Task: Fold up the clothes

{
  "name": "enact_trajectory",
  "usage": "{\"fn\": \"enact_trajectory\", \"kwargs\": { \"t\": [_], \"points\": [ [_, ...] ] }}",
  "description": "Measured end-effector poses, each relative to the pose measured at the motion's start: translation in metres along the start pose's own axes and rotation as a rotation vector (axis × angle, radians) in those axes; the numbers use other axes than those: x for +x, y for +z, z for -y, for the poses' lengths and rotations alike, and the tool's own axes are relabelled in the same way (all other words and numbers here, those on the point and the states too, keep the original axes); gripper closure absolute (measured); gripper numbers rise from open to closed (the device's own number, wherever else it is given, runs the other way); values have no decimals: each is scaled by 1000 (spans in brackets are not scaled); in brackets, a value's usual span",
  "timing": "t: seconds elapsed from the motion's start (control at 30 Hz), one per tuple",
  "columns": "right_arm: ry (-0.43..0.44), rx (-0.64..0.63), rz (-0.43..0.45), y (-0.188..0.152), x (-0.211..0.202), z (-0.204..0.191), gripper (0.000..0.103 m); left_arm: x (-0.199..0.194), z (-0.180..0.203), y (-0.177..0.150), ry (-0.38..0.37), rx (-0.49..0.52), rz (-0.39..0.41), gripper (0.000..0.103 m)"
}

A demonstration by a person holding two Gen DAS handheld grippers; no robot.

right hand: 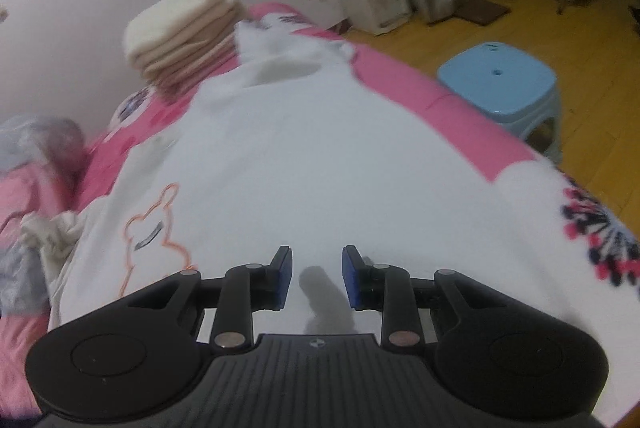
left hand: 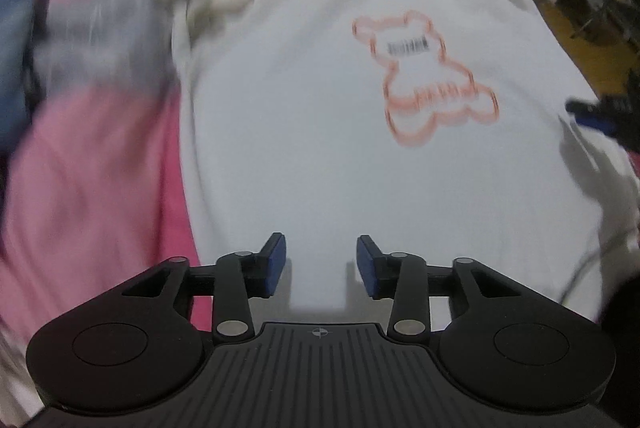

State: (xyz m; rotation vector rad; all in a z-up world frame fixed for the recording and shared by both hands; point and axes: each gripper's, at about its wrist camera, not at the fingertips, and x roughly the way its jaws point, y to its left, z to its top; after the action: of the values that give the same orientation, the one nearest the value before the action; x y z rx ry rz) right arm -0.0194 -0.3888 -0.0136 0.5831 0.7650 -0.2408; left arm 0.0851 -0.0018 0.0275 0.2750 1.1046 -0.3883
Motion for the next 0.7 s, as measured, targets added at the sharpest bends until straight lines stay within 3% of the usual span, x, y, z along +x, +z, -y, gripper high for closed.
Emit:
{"fn": "enact_trajectory", "kwargs": {
  "t": [0.13, 0.4, 0.53, 0.7],
  "points": [
    [39, -83, 26, -4, -5, -21, 73, 10, 9, 40, 66, 31, 116, 62],
    [156, -187, -16, -12, 15, -51, 73, 59, -16, 92, 92, -87, 382, 62],
    [184, -252, -47, -19, 32, -61, 73, 88, -27, 105, 105, -81, 446, 62],
    [208, -294, -68, -22, 48, -63, 73, 123, -26, 129, 80, 50, 458, 63]
  ]
}}
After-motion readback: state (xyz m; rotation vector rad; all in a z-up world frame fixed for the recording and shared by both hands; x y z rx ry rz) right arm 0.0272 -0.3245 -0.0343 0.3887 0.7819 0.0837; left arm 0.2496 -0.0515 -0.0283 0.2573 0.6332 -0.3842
